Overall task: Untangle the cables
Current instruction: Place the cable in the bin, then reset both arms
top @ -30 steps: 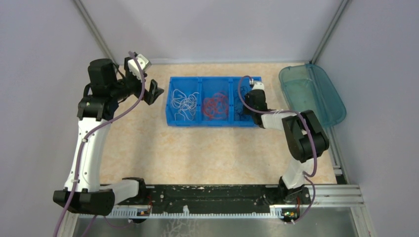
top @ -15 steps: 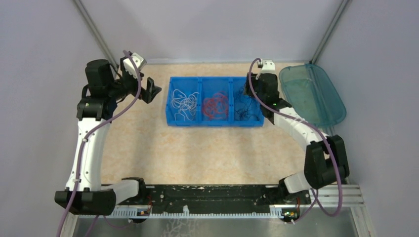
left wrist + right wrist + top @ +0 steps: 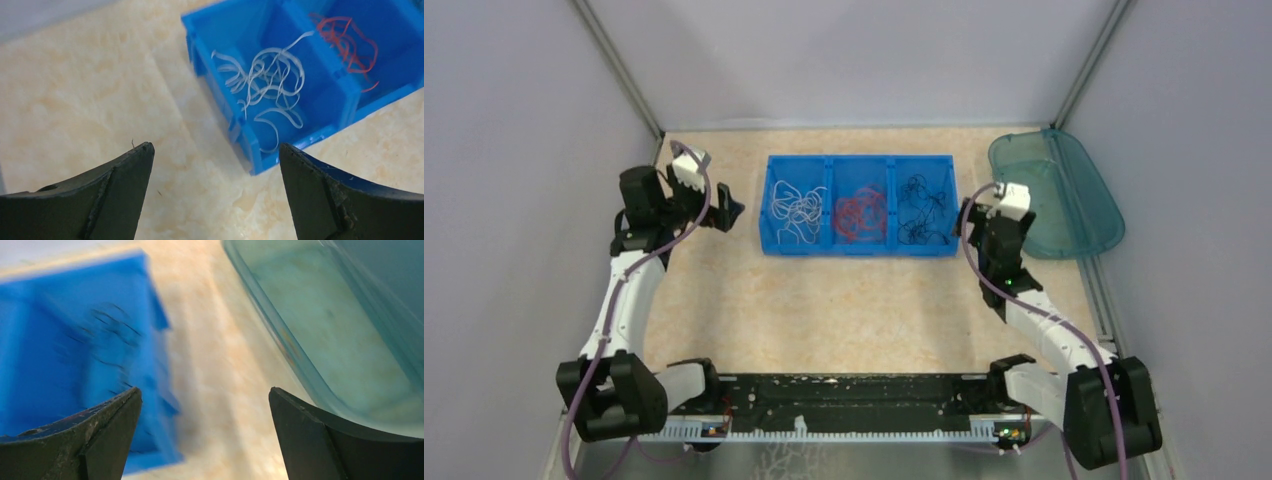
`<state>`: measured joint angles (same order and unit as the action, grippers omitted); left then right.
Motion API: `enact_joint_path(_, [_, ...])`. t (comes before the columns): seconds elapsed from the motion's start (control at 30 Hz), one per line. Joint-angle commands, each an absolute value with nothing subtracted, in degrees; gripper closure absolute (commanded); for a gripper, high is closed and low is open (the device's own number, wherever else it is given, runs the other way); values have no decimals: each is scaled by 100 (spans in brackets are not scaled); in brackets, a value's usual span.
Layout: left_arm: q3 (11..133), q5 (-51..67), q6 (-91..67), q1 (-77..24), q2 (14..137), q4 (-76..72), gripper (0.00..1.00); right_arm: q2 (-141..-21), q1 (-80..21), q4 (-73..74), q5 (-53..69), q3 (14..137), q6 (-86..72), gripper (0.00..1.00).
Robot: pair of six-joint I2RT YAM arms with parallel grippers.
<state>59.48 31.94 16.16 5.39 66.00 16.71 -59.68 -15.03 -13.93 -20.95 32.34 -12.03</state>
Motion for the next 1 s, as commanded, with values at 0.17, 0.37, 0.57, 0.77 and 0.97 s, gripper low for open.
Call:
enact_joint_path(0.17, [2871,2704,285,733,6684,-2997,0,-6036,-1114,-4156,-3808,1224,-1036,1])
enact_joint_path(0.37, [1646,2685,197,714,7809,-5750,0,-6767,-904,-5264,-4037,975,-1127,1])
enact_joint_path(0.57, [1098,2464,207,640,8863,-7785,0,-7593,-564,-6283,-3537,984,-754,1])
enact_joint_path(0.77, [691,1817,300,382,9172,-8753,0,-8332,-488,-7438,-1739,777,-70,1])
enact_joint_path(0.97, [1555,1042,534,-18,9069,-6826,0,-8253,-387,-6779,-1663,1089,-210,1])
